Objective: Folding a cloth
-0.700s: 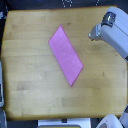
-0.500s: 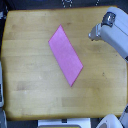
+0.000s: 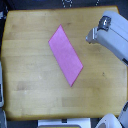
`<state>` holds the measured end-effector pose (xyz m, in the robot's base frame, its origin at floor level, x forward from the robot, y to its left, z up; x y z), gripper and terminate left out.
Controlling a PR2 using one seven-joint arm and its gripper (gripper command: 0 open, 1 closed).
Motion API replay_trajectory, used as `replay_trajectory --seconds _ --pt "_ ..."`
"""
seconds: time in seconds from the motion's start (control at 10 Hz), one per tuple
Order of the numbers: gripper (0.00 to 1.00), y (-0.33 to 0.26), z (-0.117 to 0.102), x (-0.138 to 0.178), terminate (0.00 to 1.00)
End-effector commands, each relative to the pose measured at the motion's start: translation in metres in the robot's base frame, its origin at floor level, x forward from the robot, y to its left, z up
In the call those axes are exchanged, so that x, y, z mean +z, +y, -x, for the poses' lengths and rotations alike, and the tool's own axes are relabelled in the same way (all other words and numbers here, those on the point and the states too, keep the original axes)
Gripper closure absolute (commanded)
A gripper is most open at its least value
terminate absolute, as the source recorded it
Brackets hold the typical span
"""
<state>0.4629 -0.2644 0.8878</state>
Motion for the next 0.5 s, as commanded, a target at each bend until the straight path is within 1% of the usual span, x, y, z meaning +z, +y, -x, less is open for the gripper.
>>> replay_trajectory --seconds 0.0,0.1,0.2,0.4 --pt "0.00 0.036 0.046 -0.025 0.00" --pt "0.00 0.046 0.060 -0.027 0.00" --pt "0.00 0.061 0.078 -0.031 0.00" --pt "0.00 0.077 0.102 -0.040 0.00"
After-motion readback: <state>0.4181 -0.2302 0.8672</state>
